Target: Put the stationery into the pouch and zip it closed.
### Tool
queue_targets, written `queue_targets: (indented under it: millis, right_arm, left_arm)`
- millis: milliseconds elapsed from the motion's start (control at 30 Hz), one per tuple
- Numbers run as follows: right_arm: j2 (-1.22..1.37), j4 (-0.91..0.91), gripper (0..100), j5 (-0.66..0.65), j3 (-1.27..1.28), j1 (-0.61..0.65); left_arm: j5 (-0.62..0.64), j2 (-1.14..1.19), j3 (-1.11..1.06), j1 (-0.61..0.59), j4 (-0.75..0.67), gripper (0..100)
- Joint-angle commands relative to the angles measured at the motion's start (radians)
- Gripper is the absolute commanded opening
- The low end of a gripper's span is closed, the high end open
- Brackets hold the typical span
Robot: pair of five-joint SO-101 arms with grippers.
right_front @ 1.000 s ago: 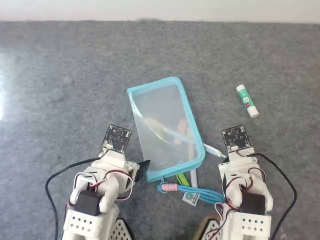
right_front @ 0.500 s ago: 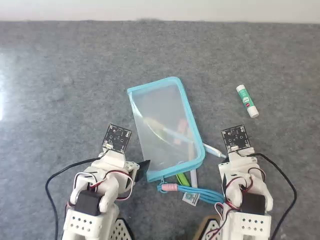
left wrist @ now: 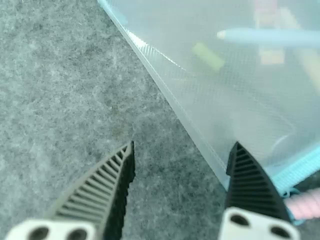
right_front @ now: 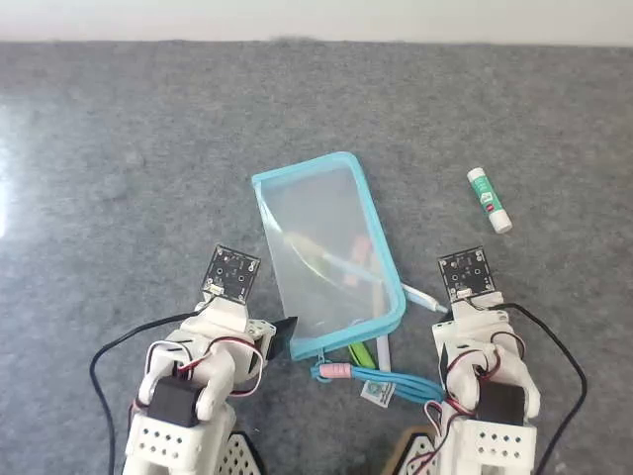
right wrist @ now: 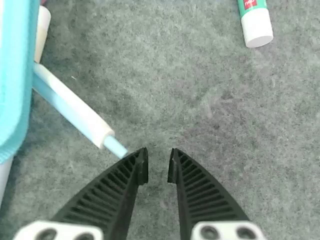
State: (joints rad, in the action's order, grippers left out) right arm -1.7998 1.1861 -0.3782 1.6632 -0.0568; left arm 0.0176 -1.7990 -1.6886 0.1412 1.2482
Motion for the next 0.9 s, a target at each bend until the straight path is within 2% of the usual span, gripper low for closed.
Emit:
queue_targets:
  millis: [0,233,300,367,467,567,633,700,867]
  right_arm:
    - [-0.016,0.01,8.5,-0.005,0.02,0.024]
    - [-0.016,0.001,8.7,-0.009,0.02,0.035]
    - [-0.016,-0.022,8.7,-0.012,0.018,0.061]
    - [-0.016,-0.079,8.7,-0.018,0.011,0.093]
    - [-0.016,-0.131,8.7,-0.097,-0.029,0.094]
    - [-0.015,-0.05,8.7,-0.129,-0.161,0.104]
    - [0.008,0.031,8.7,-0.133,-0.262,0.151]
    - [0.087,0.028,8.7,-0.138,-0.313,0.2]
    - [0.513,0.033,8.7,-0.163,-0.534,0.349]
  left_arm:
    - [0.014,-0.002,0.005,0.014,0.003,28]
    - [0.009,-0.002,0.005,0.003,0.003,28]
    - [0.008,-0.002,0.005,-0.034,-0.003,28]
    - [-0.002,-0.002,0.004,-0.127,-0.055,28]
    - [-0.146,-0.002,0.004,-0.376,-0.14,28]
    - [-0.218,0.002,0.005,-0.546,-0.184,28]
    - [-0.218,0.0,0.005,-0.575,-0.186,28]
    - [-0.218,0.0,0.005,-0.575,-0.189,29]
    - [-0.221,0.003,0.005,-0.574,-0.184,29]
